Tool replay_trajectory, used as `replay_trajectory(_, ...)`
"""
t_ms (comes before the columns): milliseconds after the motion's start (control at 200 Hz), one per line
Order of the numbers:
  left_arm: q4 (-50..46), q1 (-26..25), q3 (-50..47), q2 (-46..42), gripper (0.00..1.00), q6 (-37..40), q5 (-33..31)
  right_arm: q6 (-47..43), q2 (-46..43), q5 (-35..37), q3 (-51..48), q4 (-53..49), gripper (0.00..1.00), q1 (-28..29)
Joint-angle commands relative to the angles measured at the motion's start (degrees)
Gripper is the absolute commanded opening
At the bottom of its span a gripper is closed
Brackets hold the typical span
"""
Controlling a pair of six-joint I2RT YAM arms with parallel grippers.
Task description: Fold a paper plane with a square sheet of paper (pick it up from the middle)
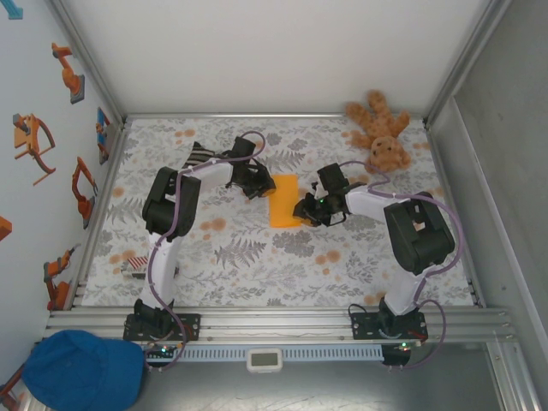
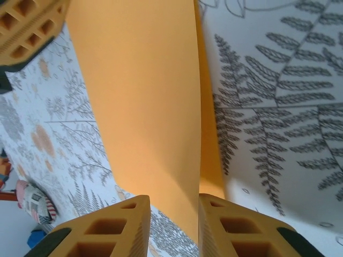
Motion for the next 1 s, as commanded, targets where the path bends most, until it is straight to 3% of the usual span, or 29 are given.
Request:
replay_trajectory(0, -5.95, 0.25, -1.51, 4.66, 0.1, -0.07, -4.86, 4.12, -1.36, -0.99, -2.02, 4.32, 0.27, 0.23)
replay_trajectory(486, -5.67, 0.31, -1.8, 3.97, 0.1, 0.64, -4.01, 7.29, -1.88, 2.99, -3.85, 6.36, 0.0, 0.19)
replay_trajectory(676, -1.79, 0.22, -3.67, 0.54, 0.12, 1.69, 0.14, 5.17, -4.13, 4.1, -3.46, 2.52, 0.0, 0.12)
replay_trajectory(851, 3.88, 0.52, -3.87, -6.93, 0.3, 4.95, 6.21, 3.91, -4.91, 3.69, -3.05, -0.29, 0.0, 0.19)
replay_trajectory(991, 4.67, -0.17, -5.98, -9.32, 0.31, 5.17, 6.62, 4.24, -5.0, 3.5, -3.34, 0.0, 0.0, 0.21)
